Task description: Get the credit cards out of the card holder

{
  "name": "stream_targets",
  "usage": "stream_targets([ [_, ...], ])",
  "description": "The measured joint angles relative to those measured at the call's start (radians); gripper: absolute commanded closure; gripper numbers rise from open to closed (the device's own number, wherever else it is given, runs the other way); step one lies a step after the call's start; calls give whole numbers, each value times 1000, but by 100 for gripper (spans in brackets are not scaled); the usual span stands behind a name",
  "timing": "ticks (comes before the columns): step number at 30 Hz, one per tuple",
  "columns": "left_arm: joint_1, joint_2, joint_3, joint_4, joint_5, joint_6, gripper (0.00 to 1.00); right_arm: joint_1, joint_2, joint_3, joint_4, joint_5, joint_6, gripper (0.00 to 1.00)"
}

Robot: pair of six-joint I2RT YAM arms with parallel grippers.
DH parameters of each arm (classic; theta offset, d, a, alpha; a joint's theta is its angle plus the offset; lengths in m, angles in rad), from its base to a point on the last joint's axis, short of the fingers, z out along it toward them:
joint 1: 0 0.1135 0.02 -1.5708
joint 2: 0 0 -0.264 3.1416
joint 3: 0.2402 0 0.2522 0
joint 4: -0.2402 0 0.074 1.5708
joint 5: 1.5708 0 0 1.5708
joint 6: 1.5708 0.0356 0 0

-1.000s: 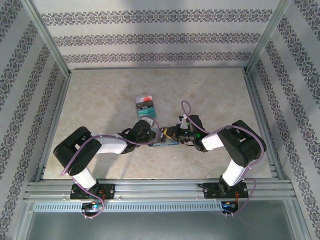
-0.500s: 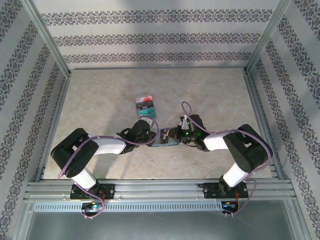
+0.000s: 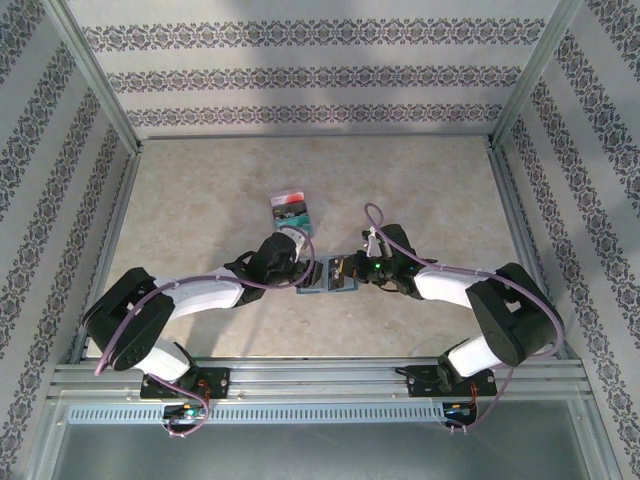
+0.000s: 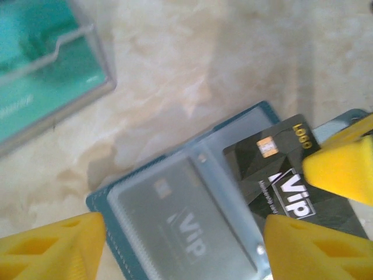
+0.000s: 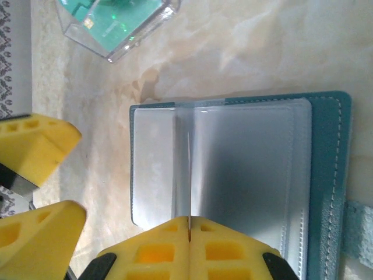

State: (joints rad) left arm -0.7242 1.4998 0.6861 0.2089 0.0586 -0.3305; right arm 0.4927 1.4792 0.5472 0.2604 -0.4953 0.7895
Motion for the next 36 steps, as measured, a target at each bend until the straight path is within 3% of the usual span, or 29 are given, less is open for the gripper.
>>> stream_targets([
  [8, 56, -59, 67, -54, 199, 185, 15, 0, -112, 70, -147, -51, -176, 100],
  [18, 183, -85, 111, -130, 545, 304, 25, 0, -220, 119, -301, -257, -399, 100],
  [25, 197, -86, 156, -217, 723, 377, 32, 0, -291, 132, -365, -365, -483, 100],
  [29, 197, -86, 164, -241, 824, 404, 51, 0, -307, 136, -383, -406, -505, 100],
  [33, 197, -84, 165, -247, 912, 406, 79, 0, -307, 142, -395, -426, -513, 100],
  [36, 197, -77, 166, -246, 972, 393, 94, -1, -307, 145, -407, -432, -523, 100],
])
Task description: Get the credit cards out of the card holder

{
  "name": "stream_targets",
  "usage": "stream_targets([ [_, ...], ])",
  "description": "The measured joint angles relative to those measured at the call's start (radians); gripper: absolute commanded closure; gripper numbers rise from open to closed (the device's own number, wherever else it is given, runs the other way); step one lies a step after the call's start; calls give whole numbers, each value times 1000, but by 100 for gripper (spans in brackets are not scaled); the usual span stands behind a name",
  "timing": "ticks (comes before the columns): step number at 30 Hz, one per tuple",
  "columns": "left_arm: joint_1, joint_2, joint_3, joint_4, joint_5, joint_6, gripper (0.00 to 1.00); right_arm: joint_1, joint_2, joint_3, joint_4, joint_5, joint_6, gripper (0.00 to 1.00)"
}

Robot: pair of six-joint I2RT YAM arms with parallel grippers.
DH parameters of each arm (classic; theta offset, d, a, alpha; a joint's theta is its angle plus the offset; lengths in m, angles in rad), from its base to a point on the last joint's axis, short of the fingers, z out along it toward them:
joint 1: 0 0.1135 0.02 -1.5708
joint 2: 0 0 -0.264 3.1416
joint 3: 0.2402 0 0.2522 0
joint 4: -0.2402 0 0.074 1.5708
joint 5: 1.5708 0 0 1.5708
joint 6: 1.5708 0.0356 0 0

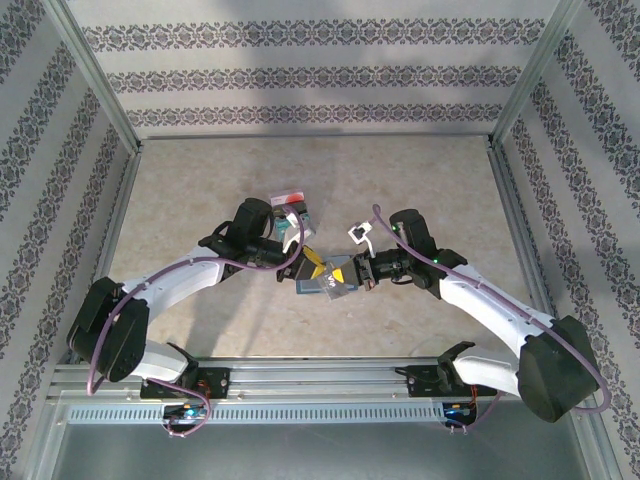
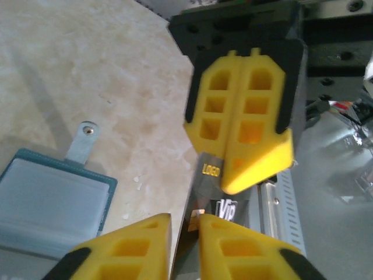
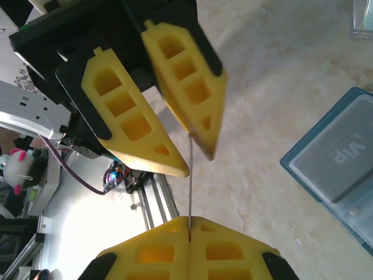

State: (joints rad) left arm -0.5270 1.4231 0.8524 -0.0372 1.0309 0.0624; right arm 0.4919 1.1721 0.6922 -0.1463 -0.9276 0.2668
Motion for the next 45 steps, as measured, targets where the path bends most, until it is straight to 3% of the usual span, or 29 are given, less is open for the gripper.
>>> stream_targets([
  [2, 5, 6, 0, 7, 38, -16, 100, -8, 0, 0, -11, -2, -7, 100],
  [8, 7, 11, -9, 57, 79, -72, 100, -16, -19, 0, -15, -9, -12, 100],
  [9, 7, 11, -9, 67, 82, -78, 100, -19, -23, 0, -15, -9, -12, 96],
  [10, 6, 11, -10, 77, 84, -87, 100, -20, -27, 0, -14, -9, -12, 84],
  [13, 5, 3, -26, 122, 79, -122, 100, -29, -47, 0, -3, 2, -10, 61],
  [16, 5, -28, -72, 203, 34, -183, 100, -40, -87, -13, 29, 23, 8, 45],
  [19, 5, -68, -136, 324, -28, -272, 100, -58, -158, -63, 83, 64, 47, 32],
  [23, 5, -95, -217, 527, -125, -413, 100, -71, -261, -179, 207, 161, 156, 24],
  [31, 5, -82, -288, 815, -249, -637, 100, -68, -313, -421, 556, 326, 421, 28],
  [39, 5, -56, -303, 923, -254, -735, 100, -29, -198, -407, 731, 341, 483, 36],
  [45, 5, -43, -308, 949, -254, -764, 100, -2, -124, -333, 807, 323, 488, 52],
])
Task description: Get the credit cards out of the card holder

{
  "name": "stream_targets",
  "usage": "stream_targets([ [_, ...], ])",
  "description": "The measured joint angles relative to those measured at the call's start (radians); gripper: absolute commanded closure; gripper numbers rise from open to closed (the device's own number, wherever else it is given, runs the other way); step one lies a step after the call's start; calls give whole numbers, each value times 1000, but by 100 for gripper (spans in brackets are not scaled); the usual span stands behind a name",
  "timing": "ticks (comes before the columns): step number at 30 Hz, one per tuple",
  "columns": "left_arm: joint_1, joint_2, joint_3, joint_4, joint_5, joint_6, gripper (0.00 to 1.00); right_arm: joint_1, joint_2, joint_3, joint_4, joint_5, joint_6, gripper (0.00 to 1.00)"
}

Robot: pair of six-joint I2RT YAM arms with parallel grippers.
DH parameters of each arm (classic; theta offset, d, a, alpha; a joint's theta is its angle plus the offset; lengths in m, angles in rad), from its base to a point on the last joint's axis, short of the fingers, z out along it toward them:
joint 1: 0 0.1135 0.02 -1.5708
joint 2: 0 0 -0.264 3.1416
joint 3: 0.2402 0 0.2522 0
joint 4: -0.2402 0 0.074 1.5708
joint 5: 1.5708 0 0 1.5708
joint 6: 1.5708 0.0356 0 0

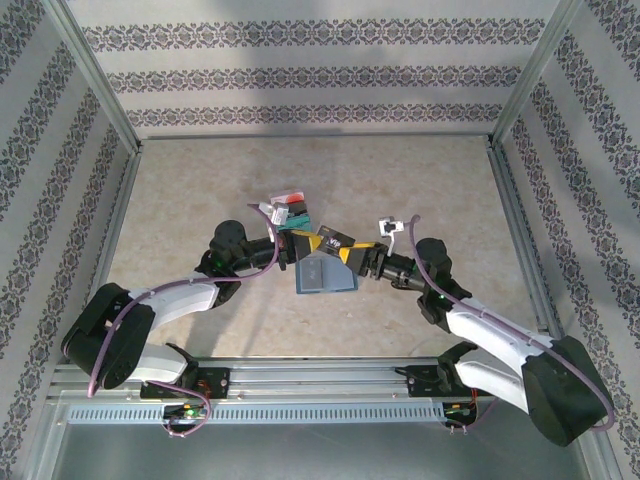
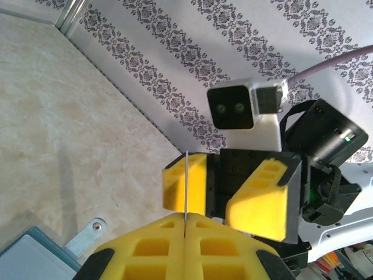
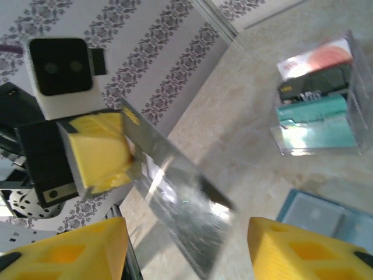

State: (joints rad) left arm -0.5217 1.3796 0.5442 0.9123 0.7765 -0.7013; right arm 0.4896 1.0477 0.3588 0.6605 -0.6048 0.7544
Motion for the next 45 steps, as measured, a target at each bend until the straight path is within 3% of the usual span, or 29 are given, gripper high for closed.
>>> stream_targets([
  [5, 0, 11, -3, 29, -3, -15, 100, 10, 43, 23, 46, -16, 5, 69],
  [10, 0, 34, -3, 61, -16, -24, 98, 12, 48, 23, 58, -18, 6, 96],
  [17, 8, 52, -2, 73, -18, -31, 63, 11, 1, 24, 21, -41, -6, 100],
  [19, 14, 45, 13, 32, -11, -8, 57, 11, -23, 33, -32, -49, -30, 100],
  [23, 19, -18, 90, -171, -3, 103, 47, 11, -48, 79, -173, -71, -98, 100],
  [28, 20, -106, 273, -524, -2, 344, 37, 11, -53, 127, -330, -111, -174, 100],
  [37, -12, -13, 647, -1227, 23, 834, 39, 12, -50, 212, -548, -193, -306, 100],
  [45, -19, 135, 818, -1588, 88, 1096, 43, 10, 13, 266, -605, -262, -358, 100],
])
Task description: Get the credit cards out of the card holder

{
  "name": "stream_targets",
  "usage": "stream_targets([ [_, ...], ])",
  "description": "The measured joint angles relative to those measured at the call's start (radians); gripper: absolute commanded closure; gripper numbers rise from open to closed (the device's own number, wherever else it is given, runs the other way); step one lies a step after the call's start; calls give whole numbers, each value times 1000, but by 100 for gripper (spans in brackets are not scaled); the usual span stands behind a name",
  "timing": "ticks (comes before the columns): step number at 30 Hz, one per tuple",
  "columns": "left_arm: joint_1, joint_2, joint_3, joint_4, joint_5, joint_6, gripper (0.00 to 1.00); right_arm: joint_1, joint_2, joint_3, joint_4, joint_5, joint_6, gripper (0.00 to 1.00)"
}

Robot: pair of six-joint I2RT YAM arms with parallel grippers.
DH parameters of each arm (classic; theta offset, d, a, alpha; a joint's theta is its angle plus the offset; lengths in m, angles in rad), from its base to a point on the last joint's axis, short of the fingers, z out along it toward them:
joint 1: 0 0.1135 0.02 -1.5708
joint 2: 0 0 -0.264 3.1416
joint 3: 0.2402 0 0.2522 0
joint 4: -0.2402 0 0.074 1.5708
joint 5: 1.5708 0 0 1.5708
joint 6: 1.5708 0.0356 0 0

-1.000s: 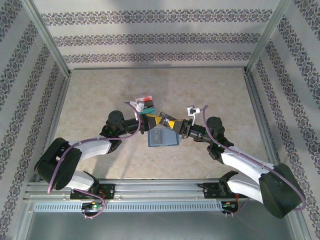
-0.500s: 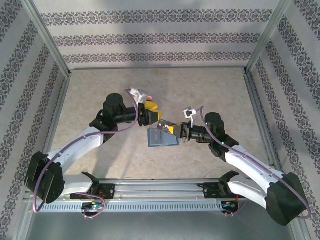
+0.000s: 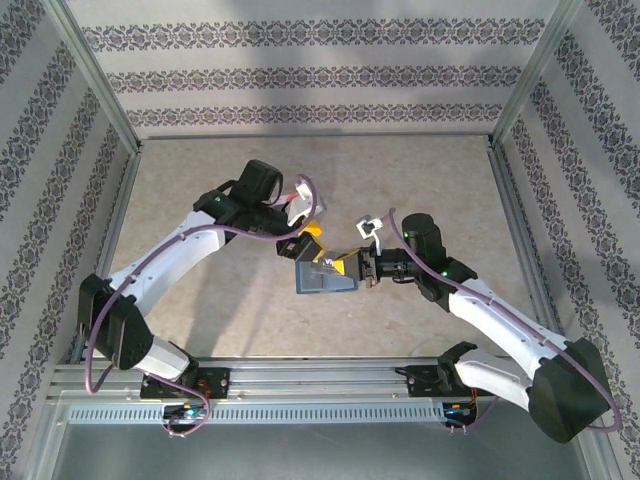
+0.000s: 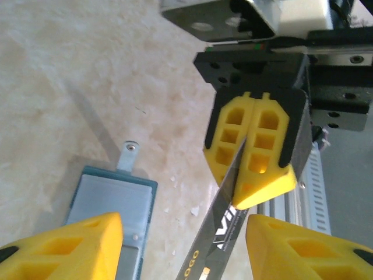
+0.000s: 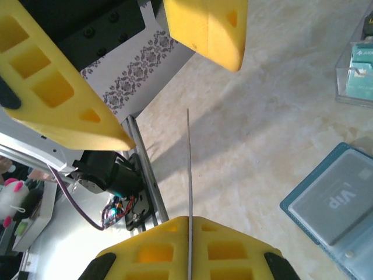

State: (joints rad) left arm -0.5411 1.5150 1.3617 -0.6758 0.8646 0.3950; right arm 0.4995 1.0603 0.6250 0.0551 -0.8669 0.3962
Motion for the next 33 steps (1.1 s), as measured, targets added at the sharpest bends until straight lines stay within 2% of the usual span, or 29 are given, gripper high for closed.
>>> stream_targets([
  [7, -8, 94, 99, -190, 45, 159, 44, 0, 70, 40, -15, -64, -6, 100],
  [11, -9, 139, 123, -254, 58, 214, 50, 0, 90, 57, -15, -95, -8, 100],
  [12, -9, 147, 129, -266, 62, 225, 53, 0, 93, 60, -15, -101, -8, 100],
  [14, -9, 164, 140, -289, 71, 248, 68, 0, 100, 66, -14, -116, -8, 100],
  [15, -9, 171, 145, -300, 75, 256, 72, 0, 102, 68, -14, -120, -8, 100],
  [19, -9, 179, 150, -330, 98, 283, 75, -10, 109, 68, -21, -127, -8, 100],
  [21, -9, 179, 150, -335, 101, 289, 86, -14, 109, 68, -22, -131, -8, 98],
  [22, -9, 179, 150, -336, 103, 296, 92, -17, 109, 68, -23, -133, -9, 93],
  [24, -9, 179, 151, -341, 114, 301, 100, -23, 109, 68, -29, -133, -12, 78],
  [28, -7, 179, 151, -341, 122, 304, 100, -42, 98, 69, -45, -121, -14, 45],
  [31, 0, 167, 134, -303, 103, 282, 100, -62, 61, 69, -67, -97, -12, 27],
  [33, 13, 143, 96, -245, 70, 248, 100, -73, 29, 69, -83, -68, -8, 4],
])
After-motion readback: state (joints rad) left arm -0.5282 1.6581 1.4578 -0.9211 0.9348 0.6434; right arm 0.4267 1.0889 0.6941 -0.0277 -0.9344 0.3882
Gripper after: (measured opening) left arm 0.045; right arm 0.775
